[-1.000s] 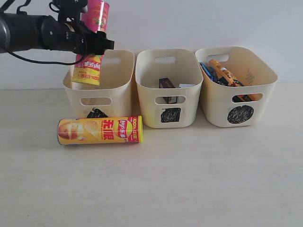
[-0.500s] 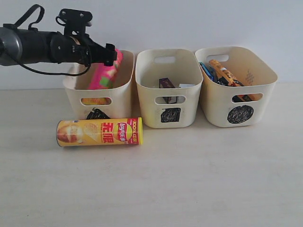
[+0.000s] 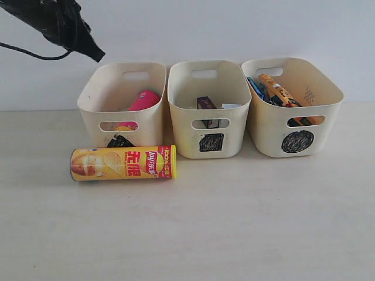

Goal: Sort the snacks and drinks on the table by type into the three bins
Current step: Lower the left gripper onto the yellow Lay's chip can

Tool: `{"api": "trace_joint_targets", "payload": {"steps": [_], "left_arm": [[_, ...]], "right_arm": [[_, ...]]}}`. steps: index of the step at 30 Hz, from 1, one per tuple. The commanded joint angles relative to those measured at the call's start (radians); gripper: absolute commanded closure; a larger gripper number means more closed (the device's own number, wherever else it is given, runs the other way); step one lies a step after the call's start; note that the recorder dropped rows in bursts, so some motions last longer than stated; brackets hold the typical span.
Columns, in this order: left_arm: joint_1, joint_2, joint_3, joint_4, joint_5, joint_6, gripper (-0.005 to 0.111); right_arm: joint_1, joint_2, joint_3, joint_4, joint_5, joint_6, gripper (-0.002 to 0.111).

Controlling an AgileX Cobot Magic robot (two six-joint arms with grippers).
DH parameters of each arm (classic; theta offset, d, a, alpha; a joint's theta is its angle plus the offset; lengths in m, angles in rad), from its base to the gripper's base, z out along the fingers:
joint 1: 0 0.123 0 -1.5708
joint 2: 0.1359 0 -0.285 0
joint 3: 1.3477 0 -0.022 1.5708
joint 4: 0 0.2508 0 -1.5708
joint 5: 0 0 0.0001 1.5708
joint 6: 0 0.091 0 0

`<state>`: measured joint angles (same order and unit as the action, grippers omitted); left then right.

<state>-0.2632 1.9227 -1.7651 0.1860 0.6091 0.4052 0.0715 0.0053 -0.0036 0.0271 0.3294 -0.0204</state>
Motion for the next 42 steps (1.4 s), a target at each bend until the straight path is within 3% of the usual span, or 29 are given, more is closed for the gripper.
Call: {"api": "trace_joint_targets", "payload": {"steps": [1, 4, 9, 12, 16, 19, 22, 25, 27, 35, 42], "left_arm": [[0.003, -0.029, -0.004, -0.013, 0.205, 0.079, 0.102], [0.005, -0.031, -0.004, -0.075, 0.357, 0.208, 0.102], [0.033, -0.031, -0.002, -0.302, 0.587, 0.404, 0.102], [0.056, -0.031, 0.000, -0.429, 0.612, 0.505, 0.102], [0.066, -0.033, 0.051, -0.487, 0.612, 0.559, 0.102], [0.066, -0.033, 0.127, -0.515, 0.612, 0.680, 0.091], [0.066, -0.033, 0.210, -0.508, 0.612, 0.735, 0.067], [0.066, -0.033, 0.281, -0.485, 0.481, 0.740, 0.033], [0.066, -0.033, 0.332, -0.485, 0.384, 0.738, 0.018], [0.066, -0.031, 0.417, -0.483, 0.216, 0.786, 0.016], [0.066, 0.026, 0.417, -0.488, 0.187, 0.789, 0.016]], "right_arm": [[-0.002, -0.005, 0.004, -0.010, -0.007, 0.000, 0.108], [-0.002, -0.005, 0.004, -0.010, -0.007, 0.000, 0.108], [-0.002, -0.005, 0.004, -0.010, -0.007, 0.000, 0.108], [-0.002, -0.005, 0.004, -0.010, -0.007, 0.000, 0.108], [-0.002, -0.005, 0.004, -0.010, -0.007, 0.000, 0.108], [-0.002, -0.005, 0.004, -0.010, -0.007, 0.000, 0.108], [-0.002, -0.005, 0.004, -0.010, -0.007, 0.000, 0.108], [-0.002, -0.005, 0.004, -0.010, -0.007, 0.000, 0.108], [-0.002, -0.005, 0.004, -0.010, -0.007, 0.000, 0.108], [-0.002, -0.005, 0.004, -0.010, -0.007, 0.000, 0.108], [-0.002, -0.005, 0.004, -0.010, -0.007, 0.000, 0.108]]}}
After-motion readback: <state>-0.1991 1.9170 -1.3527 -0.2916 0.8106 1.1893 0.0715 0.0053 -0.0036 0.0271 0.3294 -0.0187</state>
